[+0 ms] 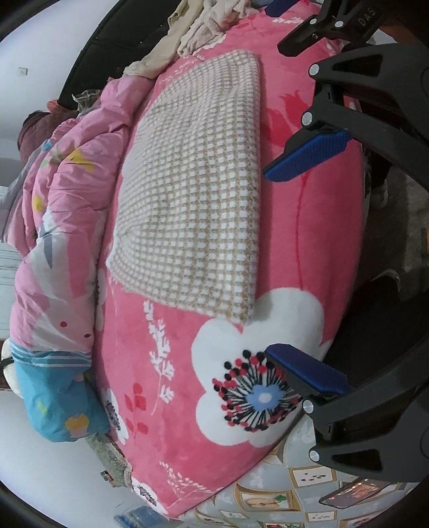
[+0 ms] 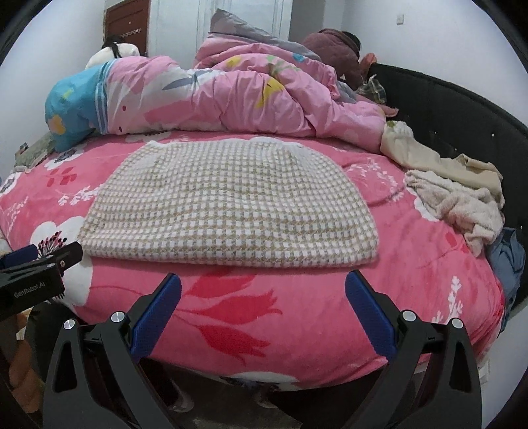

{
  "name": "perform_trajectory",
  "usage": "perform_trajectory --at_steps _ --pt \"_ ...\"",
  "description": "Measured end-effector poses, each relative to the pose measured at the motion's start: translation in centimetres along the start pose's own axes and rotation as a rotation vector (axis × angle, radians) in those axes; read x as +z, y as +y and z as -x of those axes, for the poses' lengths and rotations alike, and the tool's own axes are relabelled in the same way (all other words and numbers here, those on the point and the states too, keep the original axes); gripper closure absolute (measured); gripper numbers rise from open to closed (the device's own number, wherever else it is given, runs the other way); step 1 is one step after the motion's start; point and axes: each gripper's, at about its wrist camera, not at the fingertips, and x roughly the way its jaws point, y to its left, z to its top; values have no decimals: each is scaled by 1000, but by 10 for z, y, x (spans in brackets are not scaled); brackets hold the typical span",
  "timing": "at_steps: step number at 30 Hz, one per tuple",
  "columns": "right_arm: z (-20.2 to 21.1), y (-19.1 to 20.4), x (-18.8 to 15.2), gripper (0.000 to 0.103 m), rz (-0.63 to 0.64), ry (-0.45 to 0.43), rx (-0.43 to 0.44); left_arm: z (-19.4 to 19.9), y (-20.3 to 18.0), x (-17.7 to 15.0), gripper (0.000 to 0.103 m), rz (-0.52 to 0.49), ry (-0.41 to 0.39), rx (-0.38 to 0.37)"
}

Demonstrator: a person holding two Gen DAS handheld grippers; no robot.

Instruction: Fold large clothes

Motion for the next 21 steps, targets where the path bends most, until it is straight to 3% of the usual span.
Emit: perform_trajectory --at_steps 21 --pt "-10 -9 4 6 -58 50 72 -5 -24 -4 8 -30 31 9"
